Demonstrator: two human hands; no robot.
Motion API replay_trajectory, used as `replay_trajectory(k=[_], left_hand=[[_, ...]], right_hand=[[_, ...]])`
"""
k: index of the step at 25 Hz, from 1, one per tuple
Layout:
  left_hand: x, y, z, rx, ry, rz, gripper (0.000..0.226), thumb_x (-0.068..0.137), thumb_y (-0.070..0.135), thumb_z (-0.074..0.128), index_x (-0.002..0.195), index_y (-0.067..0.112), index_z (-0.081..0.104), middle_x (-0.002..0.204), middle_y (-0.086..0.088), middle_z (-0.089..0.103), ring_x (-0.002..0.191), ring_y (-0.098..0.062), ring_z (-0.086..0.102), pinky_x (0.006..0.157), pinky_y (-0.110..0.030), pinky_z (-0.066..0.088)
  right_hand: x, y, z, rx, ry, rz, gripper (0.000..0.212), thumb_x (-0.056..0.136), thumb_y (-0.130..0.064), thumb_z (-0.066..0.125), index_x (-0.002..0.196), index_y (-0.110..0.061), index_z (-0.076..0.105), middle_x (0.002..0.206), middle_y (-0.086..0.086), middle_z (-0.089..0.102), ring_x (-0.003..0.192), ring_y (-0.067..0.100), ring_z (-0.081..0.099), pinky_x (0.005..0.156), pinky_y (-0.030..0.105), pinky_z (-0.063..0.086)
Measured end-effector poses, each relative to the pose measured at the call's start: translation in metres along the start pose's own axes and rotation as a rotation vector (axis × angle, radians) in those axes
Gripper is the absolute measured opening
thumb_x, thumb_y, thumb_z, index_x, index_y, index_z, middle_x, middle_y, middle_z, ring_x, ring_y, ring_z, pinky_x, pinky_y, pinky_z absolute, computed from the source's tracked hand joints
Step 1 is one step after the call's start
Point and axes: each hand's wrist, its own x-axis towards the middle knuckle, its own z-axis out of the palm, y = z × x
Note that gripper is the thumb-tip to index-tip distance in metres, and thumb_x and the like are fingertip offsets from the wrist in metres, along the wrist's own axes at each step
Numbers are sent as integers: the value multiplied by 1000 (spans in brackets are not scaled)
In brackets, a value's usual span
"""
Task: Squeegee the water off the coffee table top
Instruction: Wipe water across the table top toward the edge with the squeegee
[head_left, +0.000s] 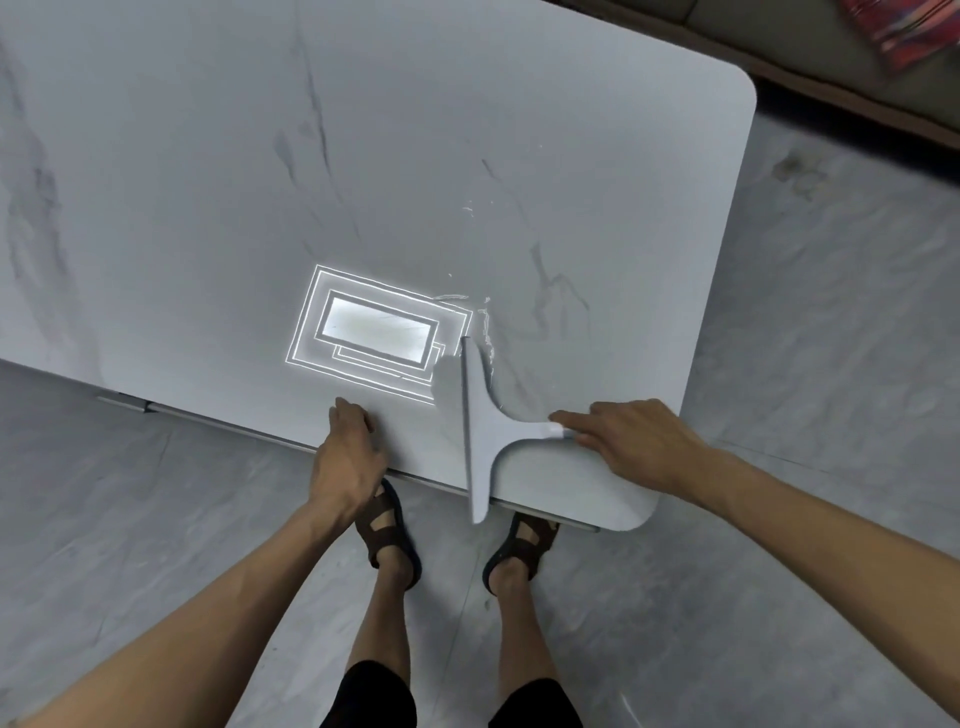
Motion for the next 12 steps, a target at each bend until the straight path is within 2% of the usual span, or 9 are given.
replay_trajectory(k=[3,7,10,12], left_hand=[[0,8,4,30,22,6,21,79,-6,49,93,7,42,96,-12,46,78,-36,55,60,-40,42],[1,2,1,-9,62,-34,26,79,-1,47,99,15,43,85,-6,58,74,-32,58,65,-40,51],[5,-7,-7,-64,117,-61,29,78,-4,47,98,17,43,85,-8,60,73,-30,57,63,-37,47],[9,-18,-16,-98,166,-102,30,78,-5,47,97,18,42,87,-7,59,73,-28,55,63,-34,41]], right_hand=[[-33,35,-10,-13,-13,90,40,98,-49,21,135,-49,36,89,-7,60,80,19,64,61,31,45],[-56,49,-18,-100,0,121,36,99,-45,28,133,-46,40,82,-8,57,69,15,61,52,28,36],[-48,30,-25,-156,21,66,42,98,-49,18,134,-46,40,81,-9,58,64,14,60,48,27,35],[-19,4,-27,-129,47,-45,46,99,-49,14,134,-43,43,81,-8,58,63,16,60,47,28,34]])
